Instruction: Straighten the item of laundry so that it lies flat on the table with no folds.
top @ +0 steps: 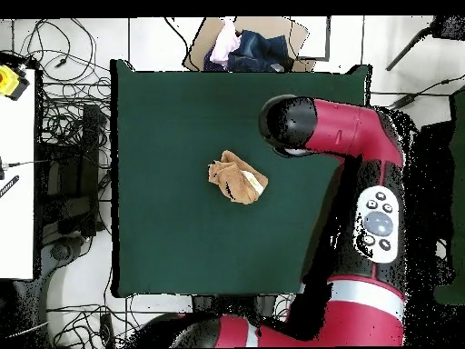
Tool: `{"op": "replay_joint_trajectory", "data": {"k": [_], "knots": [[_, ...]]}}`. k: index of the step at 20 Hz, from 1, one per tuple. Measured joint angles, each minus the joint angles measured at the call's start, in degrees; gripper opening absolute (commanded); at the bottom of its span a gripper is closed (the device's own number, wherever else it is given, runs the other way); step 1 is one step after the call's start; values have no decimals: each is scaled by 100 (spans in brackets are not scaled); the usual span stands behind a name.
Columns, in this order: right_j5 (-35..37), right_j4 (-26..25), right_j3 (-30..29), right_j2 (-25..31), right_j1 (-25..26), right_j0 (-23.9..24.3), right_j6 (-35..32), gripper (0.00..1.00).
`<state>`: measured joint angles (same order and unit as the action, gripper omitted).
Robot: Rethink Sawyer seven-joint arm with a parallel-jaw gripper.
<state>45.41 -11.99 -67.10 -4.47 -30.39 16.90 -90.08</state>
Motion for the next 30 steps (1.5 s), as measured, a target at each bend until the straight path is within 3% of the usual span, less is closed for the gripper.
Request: {"op": "replay_joint_trajectory", "data": {"k": [22,30], "knots": [[-1104,-764,-724,3,18,511,0,100],[-1694,-889,-759,30,246,611,0,100]]}}
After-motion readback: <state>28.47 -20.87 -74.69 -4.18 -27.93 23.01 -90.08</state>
